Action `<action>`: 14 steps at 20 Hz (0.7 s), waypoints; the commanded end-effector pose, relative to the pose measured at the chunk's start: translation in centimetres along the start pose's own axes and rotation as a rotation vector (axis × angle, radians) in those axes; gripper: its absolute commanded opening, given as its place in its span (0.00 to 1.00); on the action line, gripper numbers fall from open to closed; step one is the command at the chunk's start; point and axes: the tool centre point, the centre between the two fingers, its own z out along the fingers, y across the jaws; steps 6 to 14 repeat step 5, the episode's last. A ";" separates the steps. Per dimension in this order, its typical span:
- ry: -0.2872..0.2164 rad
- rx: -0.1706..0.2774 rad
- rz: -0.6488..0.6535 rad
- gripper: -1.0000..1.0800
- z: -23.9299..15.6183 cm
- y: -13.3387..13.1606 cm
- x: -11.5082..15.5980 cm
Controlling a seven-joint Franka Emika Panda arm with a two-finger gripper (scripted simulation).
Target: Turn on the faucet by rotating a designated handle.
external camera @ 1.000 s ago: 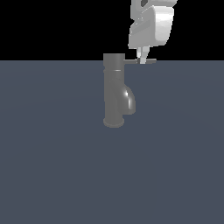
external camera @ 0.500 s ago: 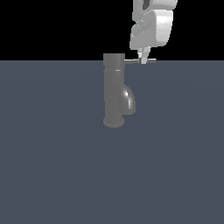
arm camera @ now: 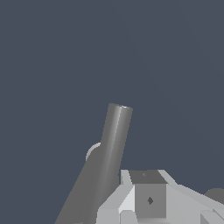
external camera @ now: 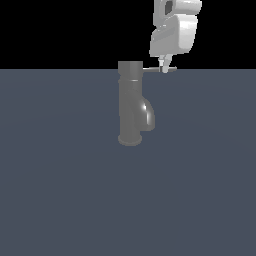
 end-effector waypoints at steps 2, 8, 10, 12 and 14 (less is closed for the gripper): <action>0.008 0.001 0.033 0.00 0.0 0.0 2.6; 0.008 0.001 0.034 0.00 0.0 -0.3 3.0; 0.008 0.001 0.034 0.00 0.0 -0.3 3.0; 0.008 0.001 0.034 0.00 0.0 -0.3 3.0; 0.008 0.001 0.034 0.00 0.0 -0.3 3.0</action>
